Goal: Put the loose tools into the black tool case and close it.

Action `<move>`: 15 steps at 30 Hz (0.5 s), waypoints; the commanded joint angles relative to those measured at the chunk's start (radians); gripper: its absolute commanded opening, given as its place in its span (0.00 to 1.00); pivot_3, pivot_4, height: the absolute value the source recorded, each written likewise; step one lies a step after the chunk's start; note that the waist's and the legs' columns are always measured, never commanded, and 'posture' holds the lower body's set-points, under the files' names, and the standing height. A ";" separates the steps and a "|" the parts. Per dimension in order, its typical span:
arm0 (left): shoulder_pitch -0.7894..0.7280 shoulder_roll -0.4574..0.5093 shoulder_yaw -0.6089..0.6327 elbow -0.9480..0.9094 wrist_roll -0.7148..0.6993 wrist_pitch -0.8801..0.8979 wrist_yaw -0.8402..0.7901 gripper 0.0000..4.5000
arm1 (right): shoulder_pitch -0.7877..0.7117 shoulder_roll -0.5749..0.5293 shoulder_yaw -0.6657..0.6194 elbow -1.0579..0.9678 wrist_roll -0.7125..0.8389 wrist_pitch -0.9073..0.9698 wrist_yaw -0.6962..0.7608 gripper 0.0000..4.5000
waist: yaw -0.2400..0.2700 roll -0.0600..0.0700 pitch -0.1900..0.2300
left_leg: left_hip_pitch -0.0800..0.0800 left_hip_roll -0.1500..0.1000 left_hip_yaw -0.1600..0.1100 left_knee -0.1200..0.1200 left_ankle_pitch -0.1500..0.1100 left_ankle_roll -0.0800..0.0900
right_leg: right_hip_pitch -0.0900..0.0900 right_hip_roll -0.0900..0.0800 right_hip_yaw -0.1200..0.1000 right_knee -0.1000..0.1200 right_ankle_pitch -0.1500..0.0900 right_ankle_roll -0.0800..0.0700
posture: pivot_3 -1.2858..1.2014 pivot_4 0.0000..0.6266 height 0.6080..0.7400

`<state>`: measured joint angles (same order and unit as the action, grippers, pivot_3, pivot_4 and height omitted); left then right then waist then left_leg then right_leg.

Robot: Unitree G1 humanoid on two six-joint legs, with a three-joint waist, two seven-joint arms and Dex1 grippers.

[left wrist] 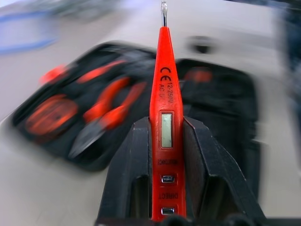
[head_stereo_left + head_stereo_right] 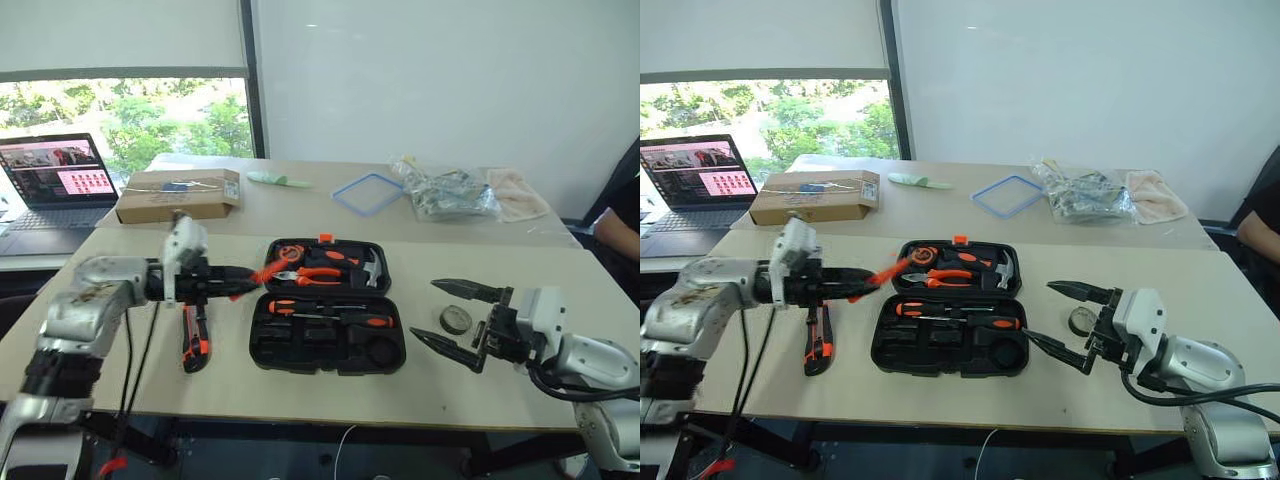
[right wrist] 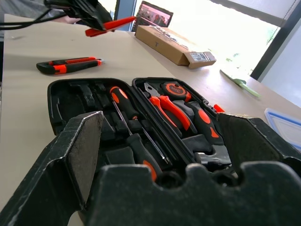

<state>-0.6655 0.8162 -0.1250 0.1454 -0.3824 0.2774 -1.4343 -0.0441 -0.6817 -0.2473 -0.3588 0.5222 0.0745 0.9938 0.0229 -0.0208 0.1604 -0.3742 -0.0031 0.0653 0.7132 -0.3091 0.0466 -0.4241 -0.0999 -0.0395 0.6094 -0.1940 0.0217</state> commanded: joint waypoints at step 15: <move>-0.172 -0.168 -0.236 0.330 0.393 -0.262 0.016 0.11 | 0.077 0.003 -0.019 -0.116 0.021 0.016 -0.059 1.00 | -0.002 -0.001 0.000 | -0.003 0.001 -0.002 0.006 -0.006 0.011 | 0.000 0.001 0.000 0.001 0.000 0.002 | 0.52 0.24 1.00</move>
<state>-0.8265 0.6447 -0.3501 0.4600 -0.0225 0.0207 -1.4239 0.0283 -0.6793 -0.2470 -0.4381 0.5248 0.0931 0.9462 0.0209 -0.0214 0.1608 -0.3768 -0.0015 0.0631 0.7207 -0.3154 0.0580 -0.4243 -0.0987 -0.0394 0.6106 -0.1944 0.0240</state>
